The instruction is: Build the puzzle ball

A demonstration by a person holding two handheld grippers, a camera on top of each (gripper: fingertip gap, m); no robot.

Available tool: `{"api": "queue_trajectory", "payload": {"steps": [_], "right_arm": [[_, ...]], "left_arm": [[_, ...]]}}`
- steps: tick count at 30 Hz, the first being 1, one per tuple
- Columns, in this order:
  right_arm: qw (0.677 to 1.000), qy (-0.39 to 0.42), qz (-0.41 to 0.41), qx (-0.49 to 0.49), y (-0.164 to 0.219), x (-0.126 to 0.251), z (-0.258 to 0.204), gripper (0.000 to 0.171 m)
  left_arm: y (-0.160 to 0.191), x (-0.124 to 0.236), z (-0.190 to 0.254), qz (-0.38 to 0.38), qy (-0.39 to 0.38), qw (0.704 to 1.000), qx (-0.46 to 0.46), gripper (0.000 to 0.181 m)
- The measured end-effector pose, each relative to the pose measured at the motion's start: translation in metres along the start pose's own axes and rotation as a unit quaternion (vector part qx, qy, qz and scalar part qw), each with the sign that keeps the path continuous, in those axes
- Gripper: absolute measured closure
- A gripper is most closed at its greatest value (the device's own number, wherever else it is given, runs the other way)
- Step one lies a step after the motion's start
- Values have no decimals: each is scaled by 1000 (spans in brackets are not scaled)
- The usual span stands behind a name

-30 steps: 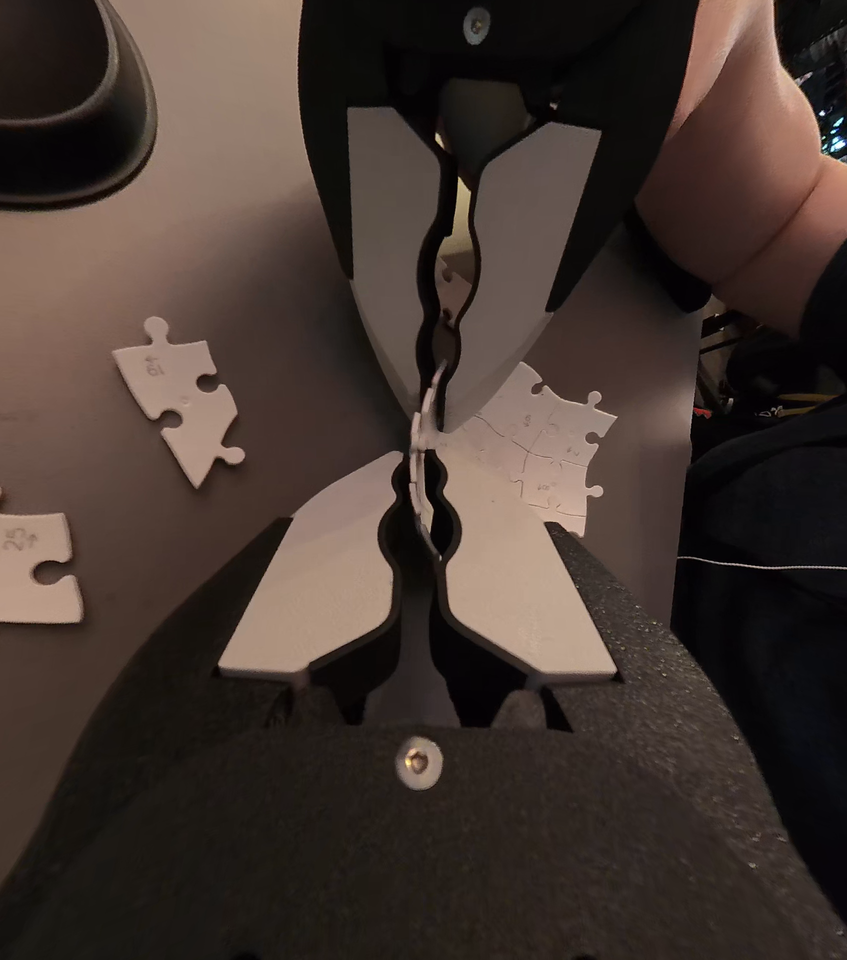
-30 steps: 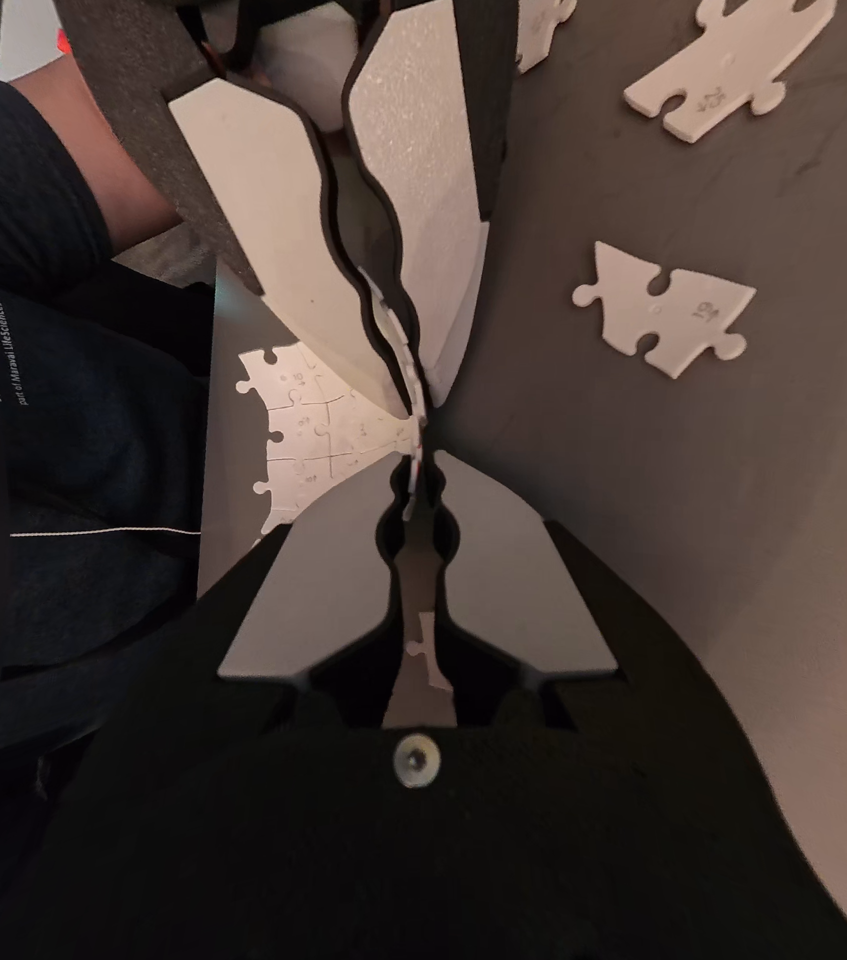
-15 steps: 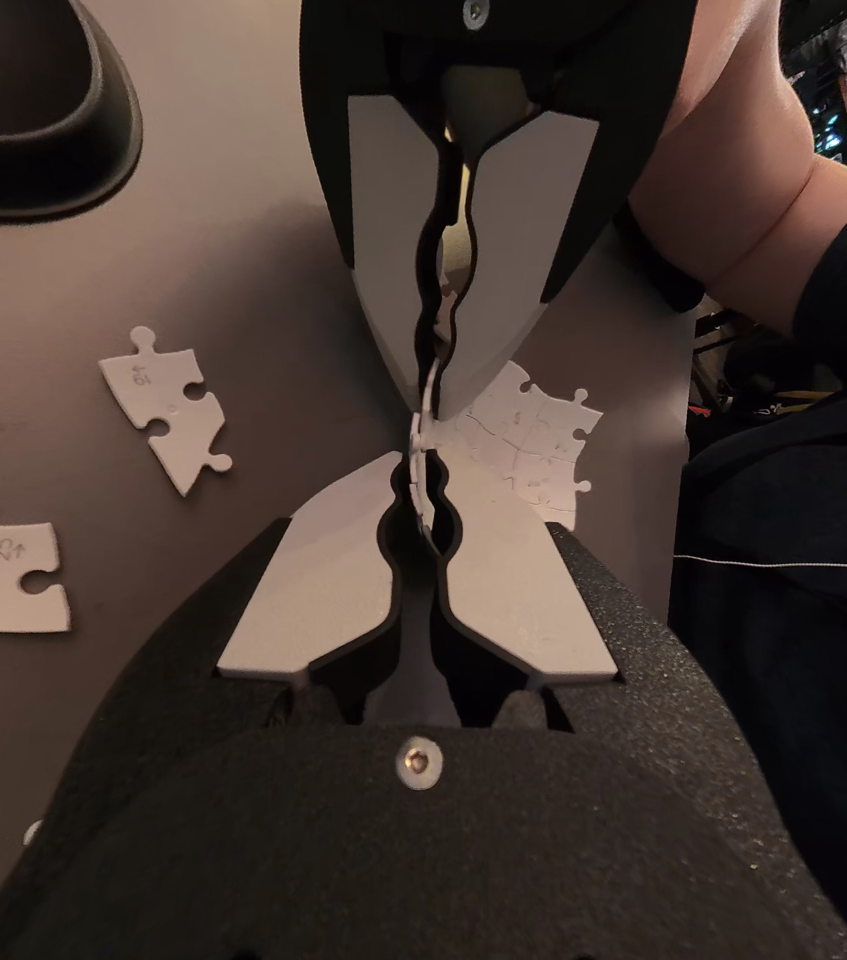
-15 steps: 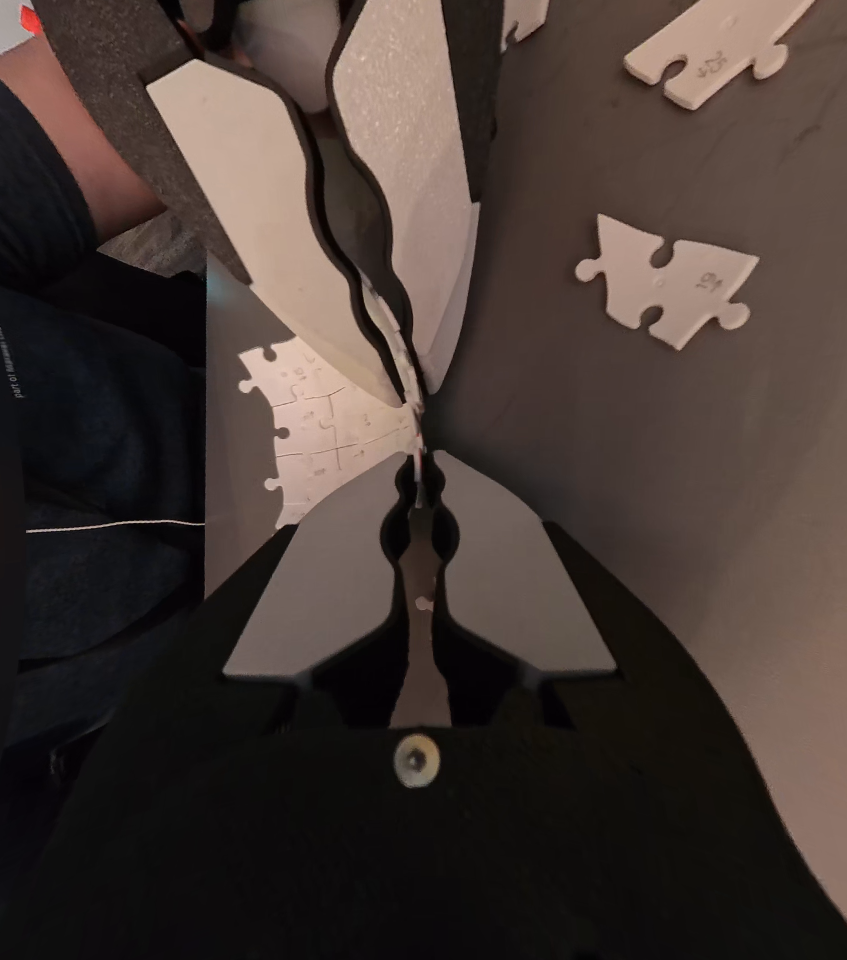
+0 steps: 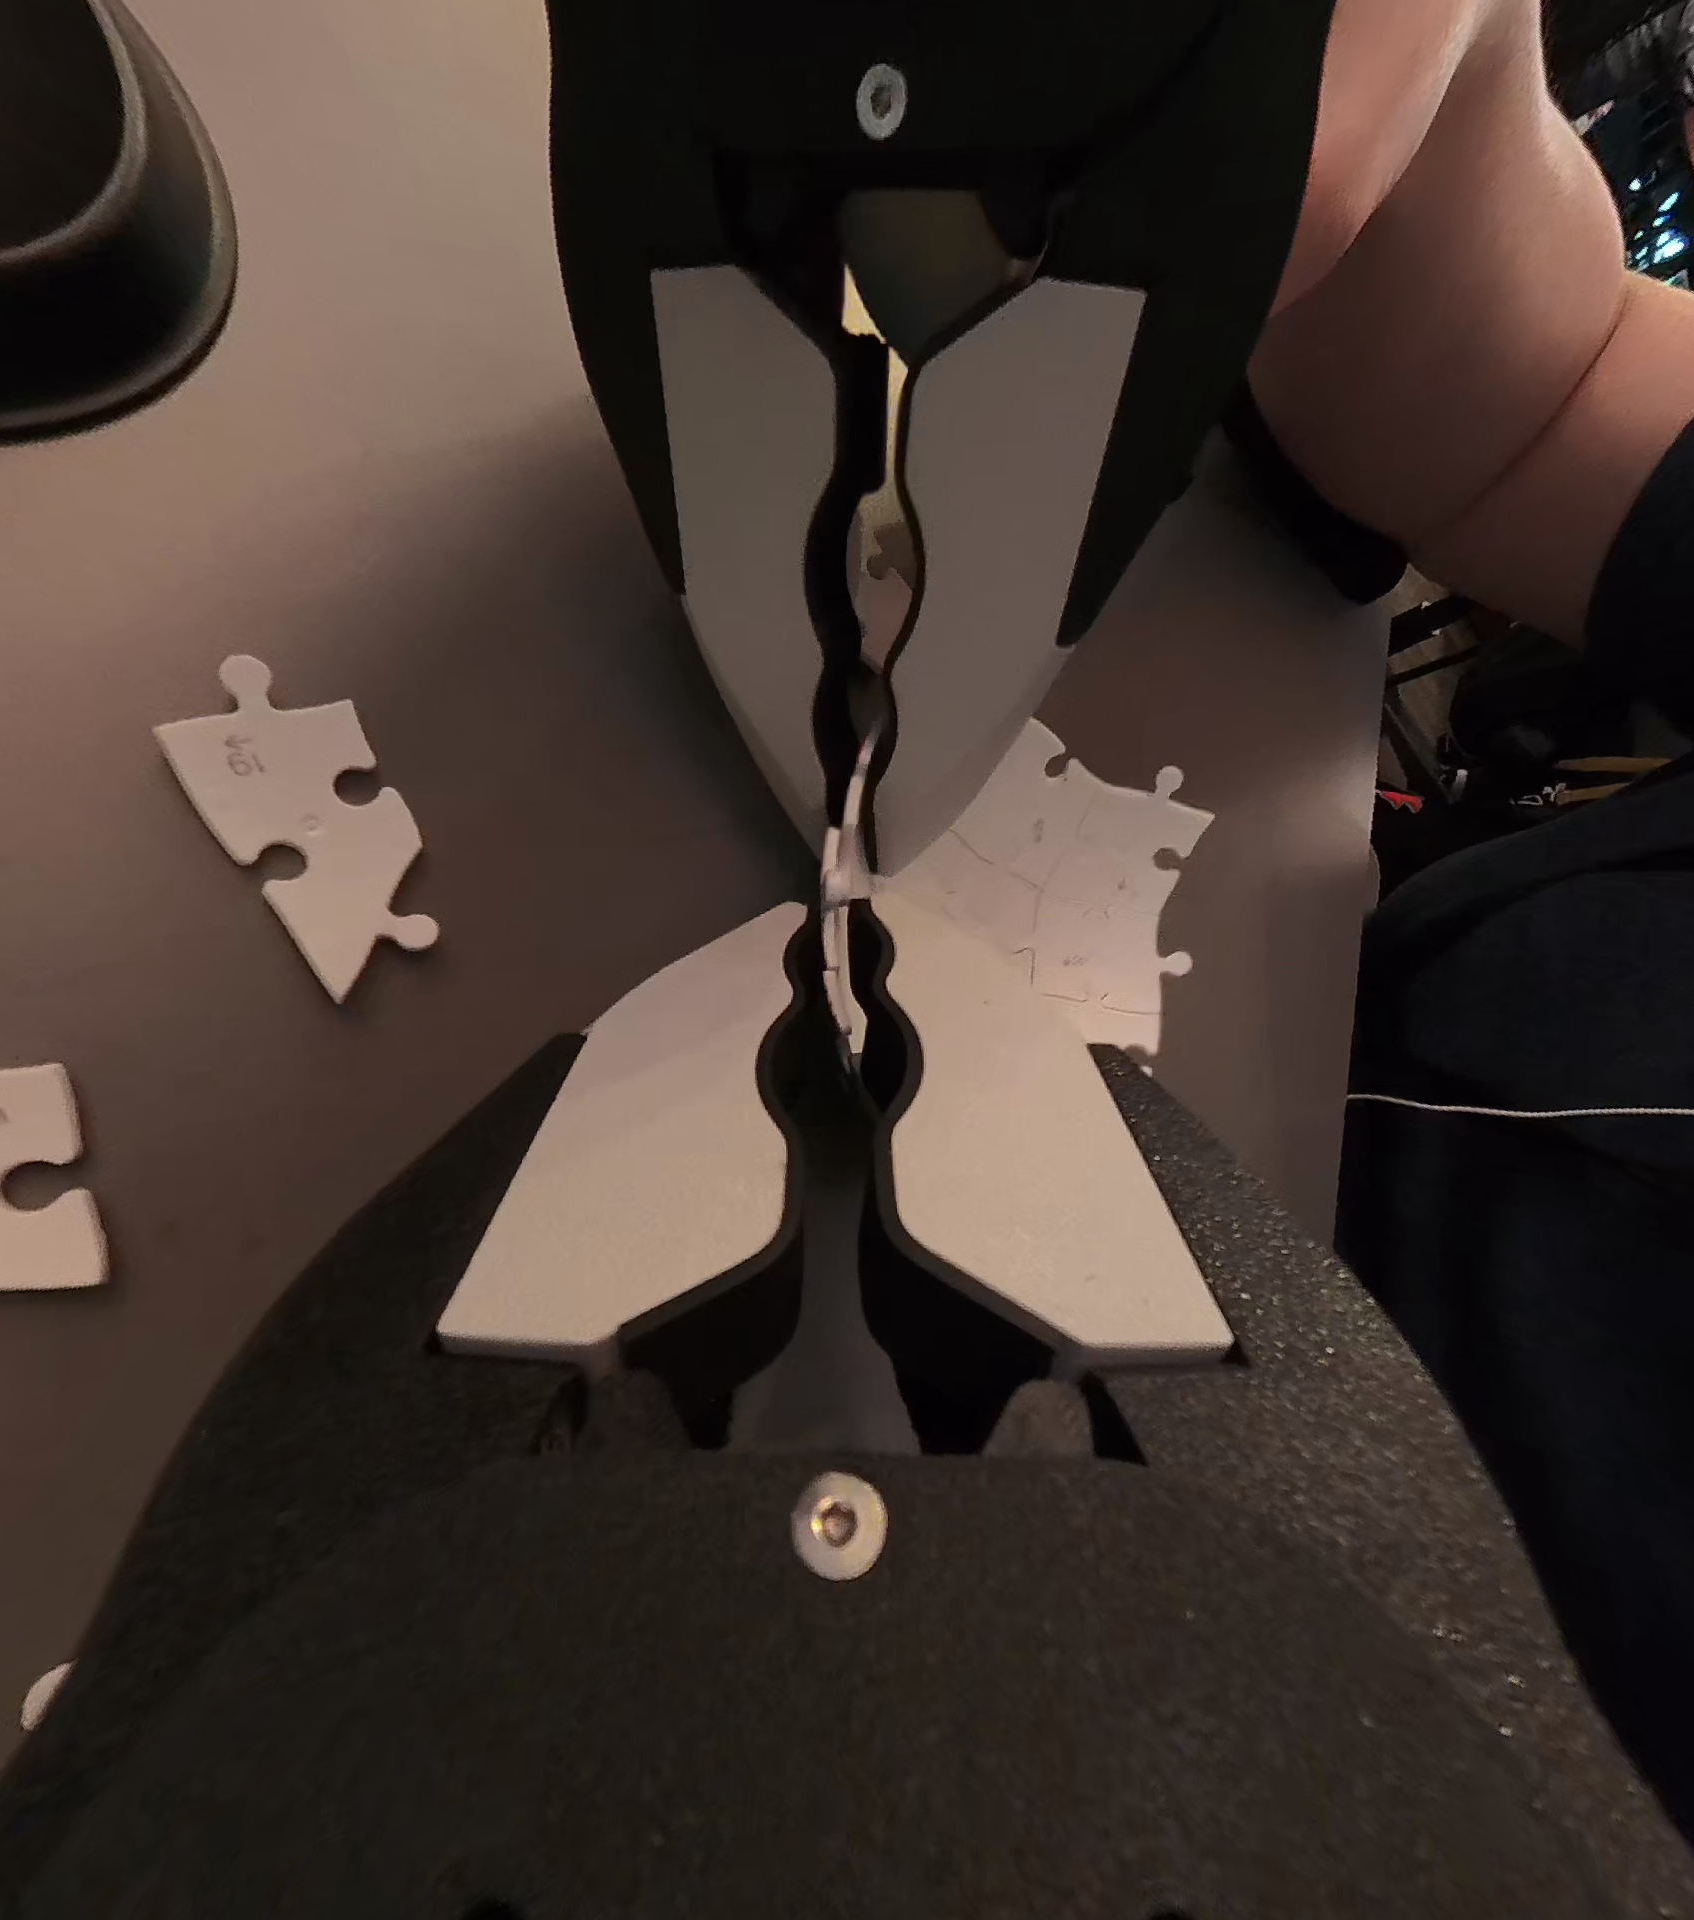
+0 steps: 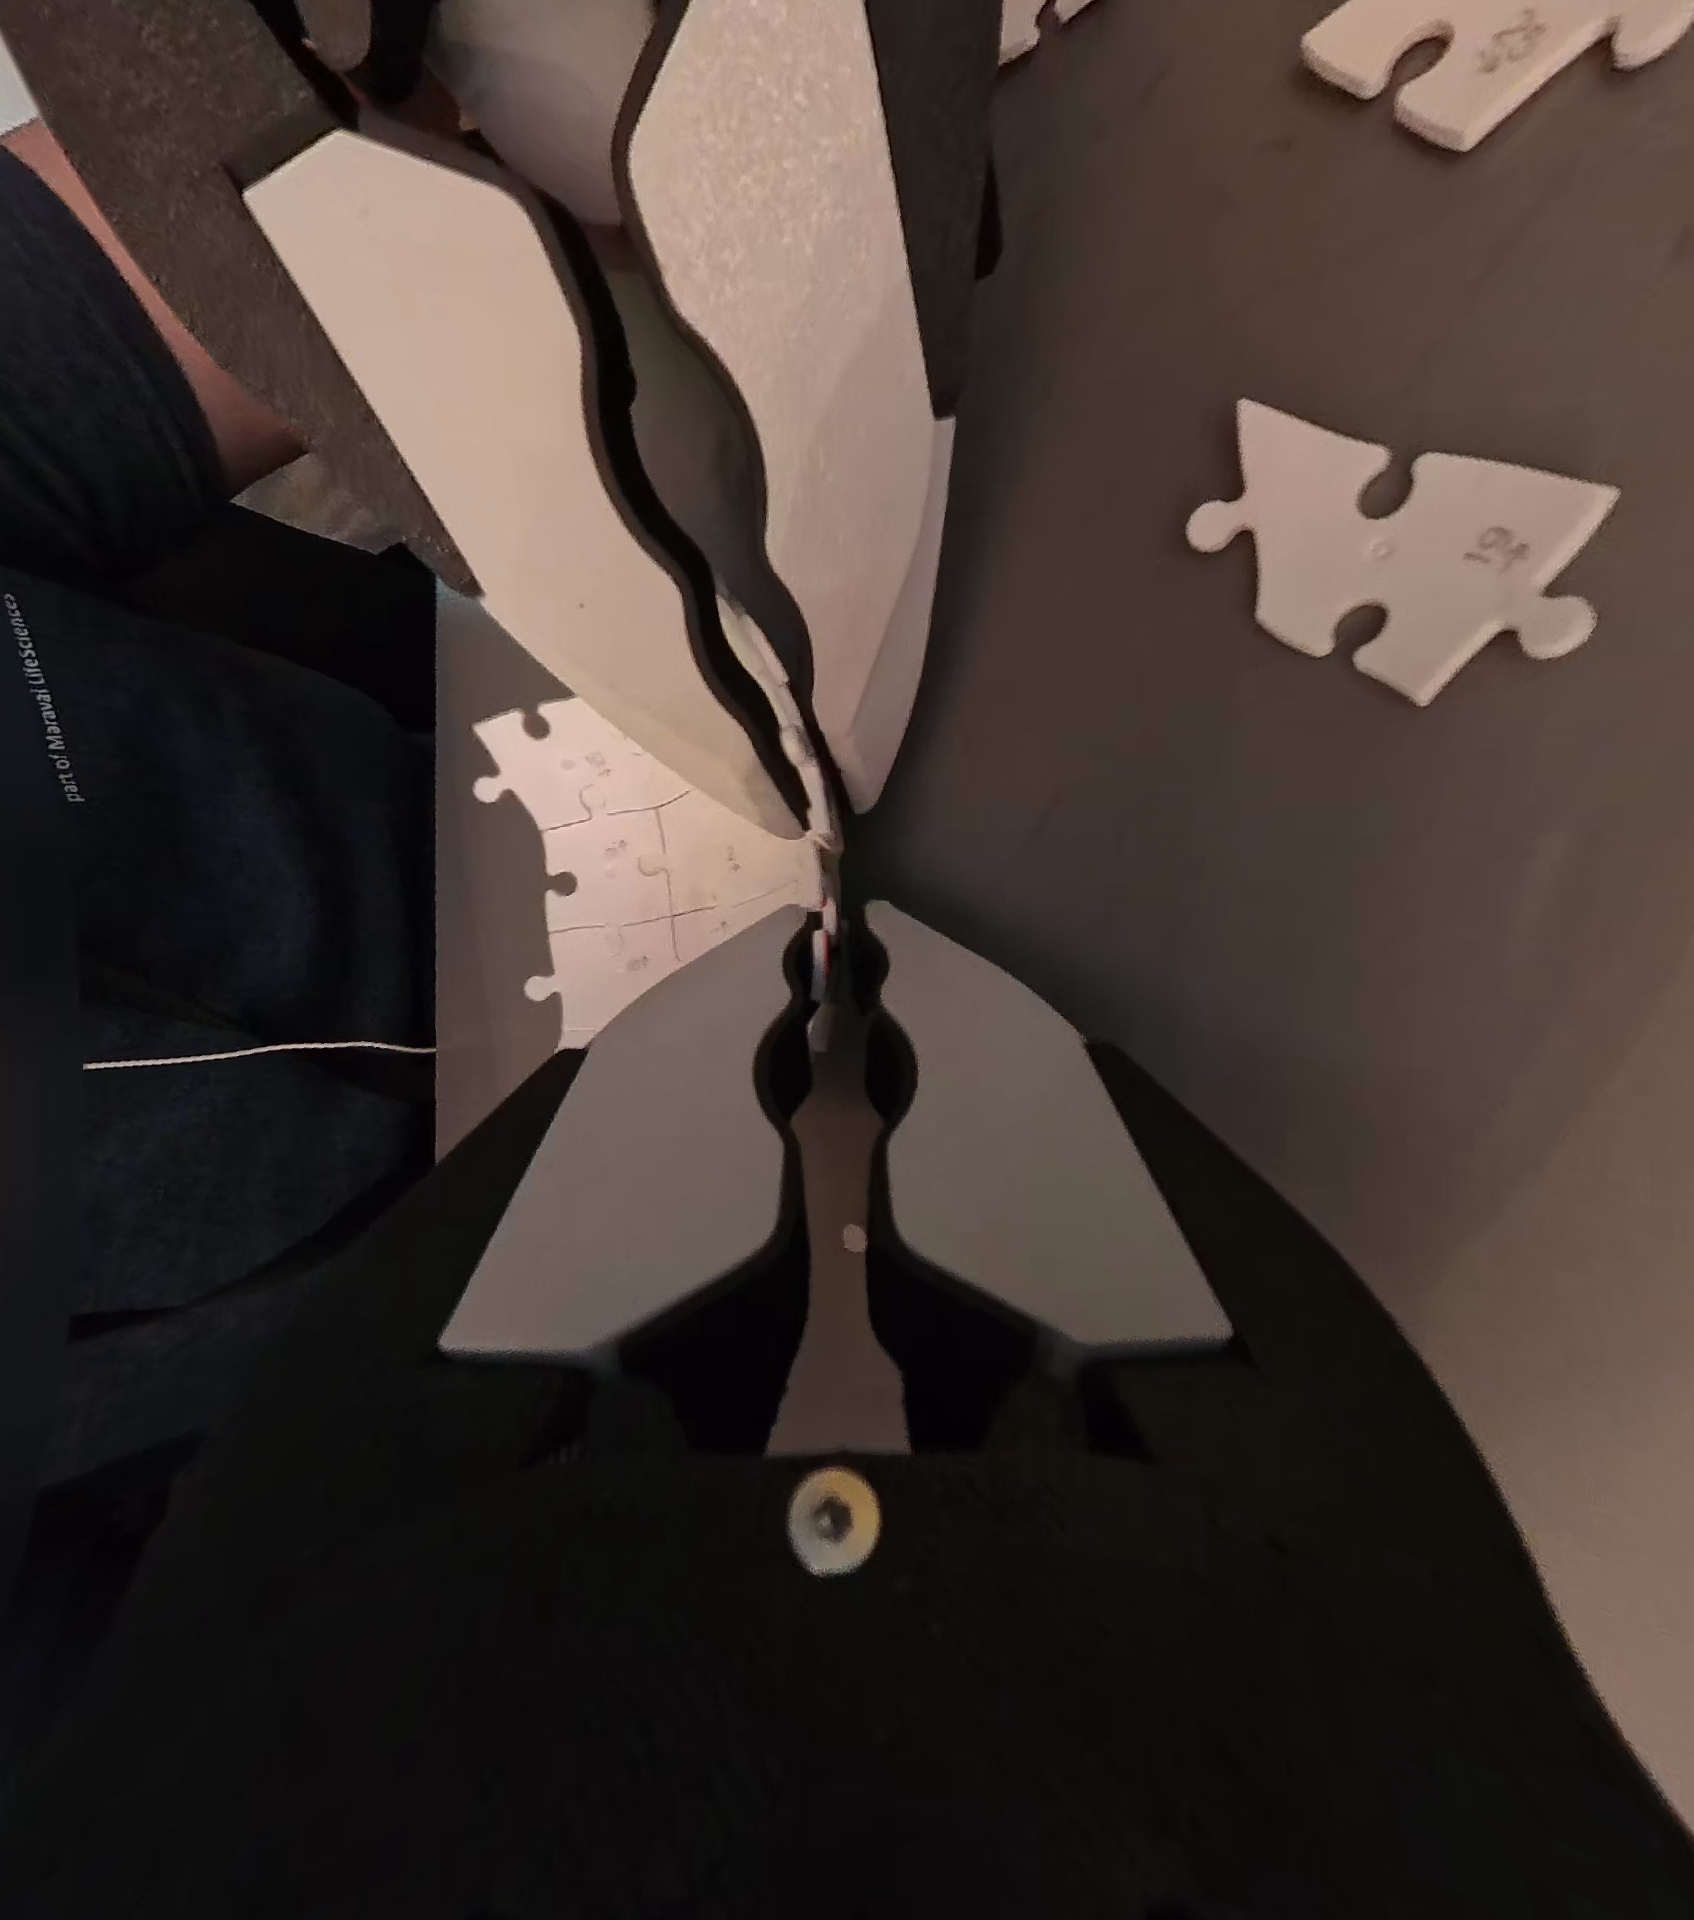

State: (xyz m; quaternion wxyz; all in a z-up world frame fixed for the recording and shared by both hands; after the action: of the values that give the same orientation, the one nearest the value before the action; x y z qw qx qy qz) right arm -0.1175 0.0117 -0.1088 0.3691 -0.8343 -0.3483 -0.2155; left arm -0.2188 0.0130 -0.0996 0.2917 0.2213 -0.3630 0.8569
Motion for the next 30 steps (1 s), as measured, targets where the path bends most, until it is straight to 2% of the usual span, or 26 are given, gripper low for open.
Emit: {"api": "queue_trajectory", "payload": {"steps": [11, 17, 19, 30], "right_arm": [[1000, -10, 0, -22, 1, 1, -4, 167], [1000, 1, -10, 14, 0, 0, -6, 166], [1000, 10, 1, 19, -3, 1, -5, 160], [998, 19, 4, 51, -6, -1, -8, 167]], "left_arm": [[0, 0, 4, 3, 8, 1000, -10, 177], [1, -2, 4, -1, 11, 1000, -9, 177], [0, -2, 5, 0, 17, 1000, -6, 177], [0, -4, 7, -2, 2, 999, -35, 178]]}}
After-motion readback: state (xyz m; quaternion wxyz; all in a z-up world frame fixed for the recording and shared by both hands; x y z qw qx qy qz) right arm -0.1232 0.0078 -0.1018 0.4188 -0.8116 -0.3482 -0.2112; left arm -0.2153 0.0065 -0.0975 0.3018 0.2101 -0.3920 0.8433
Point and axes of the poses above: each gripper's, where its closed fingertips meet, x back along the fingers, y out of its underside, z = x × y across the jaws, the point moved 7 cm from there along x, back along the fingers, and after that the axes turned 7 degrees about x, right-handed, at the moved point
